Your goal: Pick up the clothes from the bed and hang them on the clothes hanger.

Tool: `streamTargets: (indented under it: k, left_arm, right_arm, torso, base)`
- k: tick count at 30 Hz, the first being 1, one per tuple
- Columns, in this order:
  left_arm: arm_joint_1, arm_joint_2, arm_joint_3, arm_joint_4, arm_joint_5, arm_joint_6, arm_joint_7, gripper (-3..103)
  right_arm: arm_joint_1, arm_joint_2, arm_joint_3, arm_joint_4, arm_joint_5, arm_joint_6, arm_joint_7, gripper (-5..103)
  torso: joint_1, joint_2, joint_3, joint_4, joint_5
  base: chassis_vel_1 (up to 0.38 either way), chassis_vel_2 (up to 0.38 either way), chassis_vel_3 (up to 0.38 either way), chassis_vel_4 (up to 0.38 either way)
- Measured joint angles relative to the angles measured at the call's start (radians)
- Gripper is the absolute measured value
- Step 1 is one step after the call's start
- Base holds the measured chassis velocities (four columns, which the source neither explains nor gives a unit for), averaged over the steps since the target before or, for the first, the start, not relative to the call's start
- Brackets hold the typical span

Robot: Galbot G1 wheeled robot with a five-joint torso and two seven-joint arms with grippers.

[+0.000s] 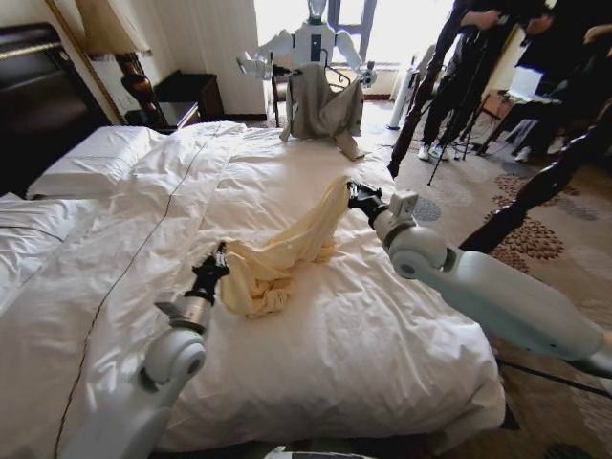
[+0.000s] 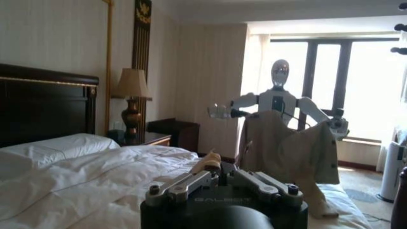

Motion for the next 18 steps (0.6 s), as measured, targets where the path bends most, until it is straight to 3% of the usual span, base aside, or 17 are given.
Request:
streamTargets:
  k: [10, 16, 17, 18]
  left_arm:
    - [0.053, 0.098, -0.271, -0.124, -0.176, 0.039, -0.001, 2]
    - [0.127, 0.145, -0.501, -0.161, -0.303, 0.026, 0.004, 2]
    - [0.127, 0.145, -0.501, -0.161, -0.303, 0.026, 0.004, 2]
    - [0.154, 0.152, -0.572, -0.164, -0.349, 0.029, 0.005, 2]
  right_arm:
    - [0.121, -0.053, 0.080, 0.058, 0.084, -0.017, -0.047, 0]
    - [0.264, -0.118, 0.099, 0.124, 0.204, -0.024, -0.087, 0]
    - [0.264, -0.118, 0.099, 0.124, 0.204, -0.024, -0.087, 0]
    - [0.304, -0.138, 0.100, 0.148, 0.241, -0.029, -0.088, 0]
  torso:
    - [0.000, 0.000, 0.000, -0.0001, 0.0000]
    - [0.000, 0.000, 0.000, 0.0000, -0.0001]
    - [0.000, 0.000, 0.000, 0.0000, -0.0001]
    - [0.000, 0.000, 0.000, -0.0002, 0.0000]
  base:
    - [0.000, 0.000, 0.000, 0.000]
    - [0.000, 0.000, 0.000, 0.000]
    - [0.000, 0.000, 0.000, 0.000]
    - [0.000, 0.000, 0.000, 0.000]
